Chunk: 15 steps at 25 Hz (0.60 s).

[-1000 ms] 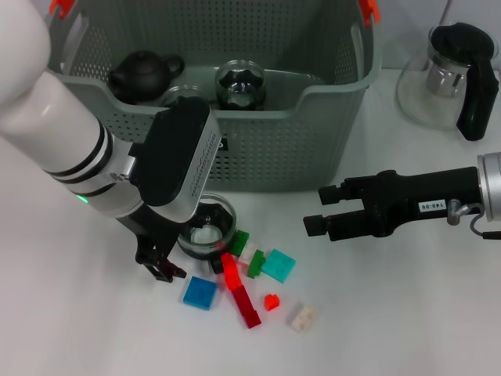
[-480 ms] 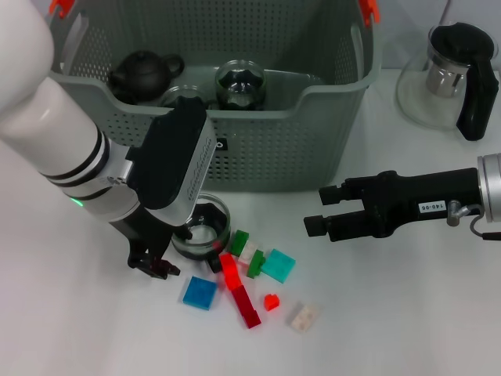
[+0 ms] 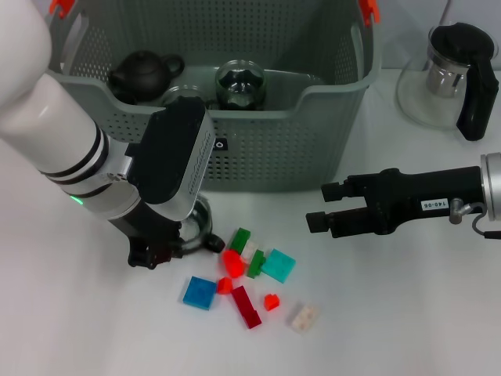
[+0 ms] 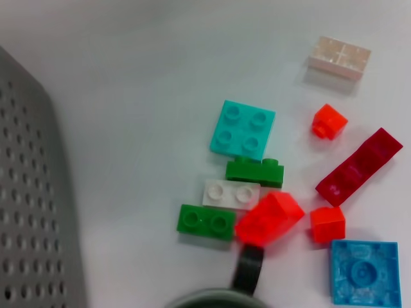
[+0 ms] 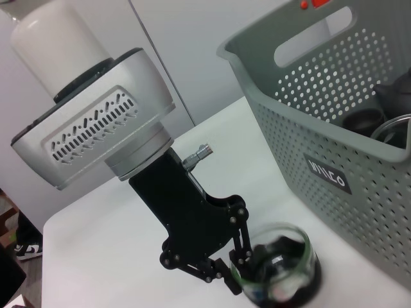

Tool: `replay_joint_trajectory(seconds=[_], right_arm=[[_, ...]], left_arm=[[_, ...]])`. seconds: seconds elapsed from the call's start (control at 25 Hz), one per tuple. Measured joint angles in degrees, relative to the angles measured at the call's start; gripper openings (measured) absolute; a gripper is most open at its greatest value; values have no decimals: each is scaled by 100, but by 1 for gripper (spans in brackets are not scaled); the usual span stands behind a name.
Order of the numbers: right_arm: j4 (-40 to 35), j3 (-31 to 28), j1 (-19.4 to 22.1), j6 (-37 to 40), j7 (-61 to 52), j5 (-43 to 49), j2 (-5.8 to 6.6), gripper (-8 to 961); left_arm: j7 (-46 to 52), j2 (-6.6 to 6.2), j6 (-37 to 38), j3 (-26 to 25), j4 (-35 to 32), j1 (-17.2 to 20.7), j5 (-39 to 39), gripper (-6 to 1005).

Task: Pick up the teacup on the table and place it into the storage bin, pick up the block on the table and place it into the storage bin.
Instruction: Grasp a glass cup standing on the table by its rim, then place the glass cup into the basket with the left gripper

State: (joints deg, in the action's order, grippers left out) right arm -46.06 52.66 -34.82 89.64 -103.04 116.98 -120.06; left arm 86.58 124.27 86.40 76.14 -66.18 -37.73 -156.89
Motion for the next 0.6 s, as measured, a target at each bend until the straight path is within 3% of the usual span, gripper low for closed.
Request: replay_joint_trajectory(seconds=[0.16, 0.36, 0.6], right_arm=[[0, -2, 3, 0, 2, 0, 0, 823], [0, -2, 2, 1, 3, 0, 2, 824], [0, -1, 1, 25, 4, 0, 26, 823]], left_arm=[[0, 0, -4, 15, 5, 0, 0, 43], [106, -5, 261, -43, -157, 2, -8, 43], [357, -11, 1510, -475, -992, 34, 50, 44]])
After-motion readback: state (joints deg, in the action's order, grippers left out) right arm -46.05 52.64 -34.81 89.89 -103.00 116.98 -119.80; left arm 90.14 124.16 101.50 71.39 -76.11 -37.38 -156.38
